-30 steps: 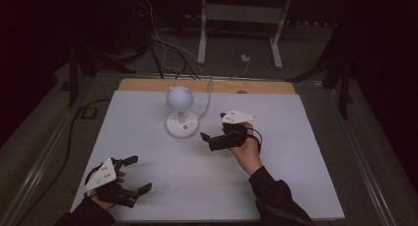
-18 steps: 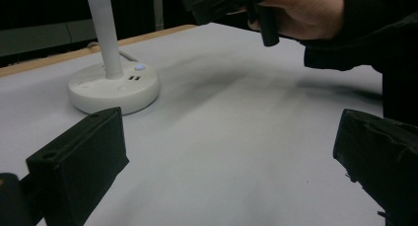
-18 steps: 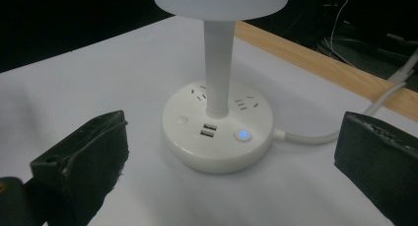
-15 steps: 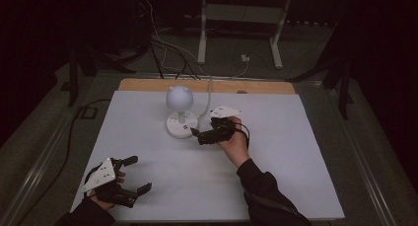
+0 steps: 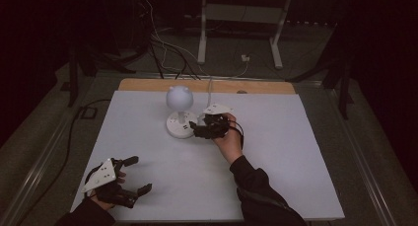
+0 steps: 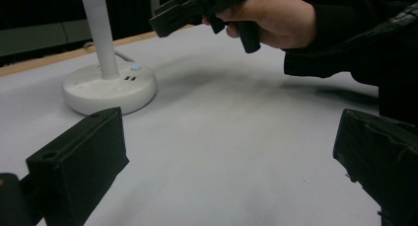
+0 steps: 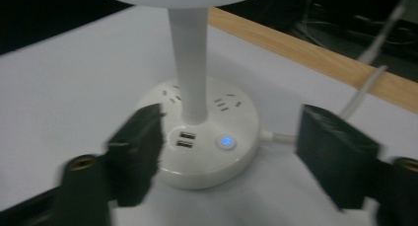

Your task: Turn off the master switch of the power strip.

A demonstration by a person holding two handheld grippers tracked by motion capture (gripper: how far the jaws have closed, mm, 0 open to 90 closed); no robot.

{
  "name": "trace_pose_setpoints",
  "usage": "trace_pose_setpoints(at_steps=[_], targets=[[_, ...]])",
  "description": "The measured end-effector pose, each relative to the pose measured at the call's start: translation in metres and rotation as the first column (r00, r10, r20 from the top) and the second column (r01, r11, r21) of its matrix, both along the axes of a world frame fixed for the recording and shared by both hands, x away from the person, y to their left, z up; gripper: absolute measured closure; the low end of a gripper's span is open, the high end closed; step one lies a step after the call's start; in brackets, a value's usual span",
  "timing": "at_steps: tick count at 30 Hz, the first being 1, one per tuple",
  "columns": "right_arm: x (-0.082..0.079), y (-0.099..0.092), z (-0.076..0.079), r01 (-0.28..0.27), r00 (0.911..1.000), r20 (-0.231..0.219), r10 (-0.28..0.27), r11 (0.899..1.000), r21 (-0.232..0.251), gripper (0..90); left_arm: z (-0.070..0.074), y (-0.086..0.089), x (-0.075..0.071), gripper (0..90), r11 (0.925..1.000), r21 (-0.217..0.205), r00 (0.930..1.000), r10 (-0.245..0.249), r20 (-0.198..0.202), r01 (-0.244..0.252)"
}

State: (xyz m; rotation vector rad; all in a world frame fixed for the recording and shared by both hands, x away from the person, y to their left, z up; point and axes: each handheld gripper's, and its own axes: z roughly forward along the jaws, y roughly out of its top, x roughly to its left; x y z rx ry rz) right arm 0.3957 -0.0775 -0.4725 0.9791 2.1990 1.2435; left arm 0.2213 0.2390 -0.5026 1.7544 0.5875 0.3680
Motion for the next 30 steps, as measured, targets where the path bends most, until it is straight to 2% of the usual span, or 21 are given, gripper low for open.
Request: trace_pose_setpoints(at_steps=[1, 3, 5, 6, 12, 20, 25, 30], targets=[[0.001, 0.003, 0.0, 0.018, 0.9994, -0.03, -0.018, 1.0, 0.006, 48.9, 0.0, 0.001, 0.0, 0.4, 1.0, -0.002, 1.0, 0.001, 0.0, -0.001], [0.002, 0.003, 0.0, 0.045, 0.9984, -0.034, -0.044, 0.999, 0.021, 59.4, 0.0, 0.001, 0.0, 0.4, 1.0, -0.005, 1.0, 0.004, -0.001, -0.004], [0.003, 0.004, -0.001, 0.05, 0.9984, -0.028, -0.049, 0.999, 0.017, 62.0, 0.0, 0.001, 0.0, 0.4, 1.0, -0.005, 1.0, 0.003, -0.001, -0.003], [0.004, 0.005, -0.002, 0.066, 0.9975, -0.026, -0.066, 0.998, 0.018, 70.0, 0.0, 0.001, 0.0, 0.4, 1.0, -0.003, 1.0, 0.002, -0.001, -0.002], [0.007, 0.008, -0.007, 0.099, 0.995, -0.015, -0.099, 0.995, -0.009, 88.2, 0.0, 0.0, 0.0, 0.4, 1.0, 0.001, 1.0, -0.001, -0.001, 0.001], [0.012, 0.017, -0.013, 0.125, 0.9922, 0.005, -0.125, 0.991, -0.052, 90.0, 0.0, 0.001, 0.0, 0.4, 1.0, -0.003, 1.0, 0.0, -0.002, 0.0], [0.013, 0.019, -0.018, 0.122, 0.9925, 0.001, -0.122, 0.991, -0.053, 90.0, 0.0, 0.001, 0.0, 0.4, 1.0, -0.003, 1.0, 0.001, -0.004, -0.001], [0.014, 0.024, -0.024, 0.133, 0.9907, -0.024, -0.134, 0.99, -0.041, 90.0, 0.0, 0.001, 0.0, 0.4, 1.0, -0.003, 1.0, 0.0, -0.002, 0.0]])
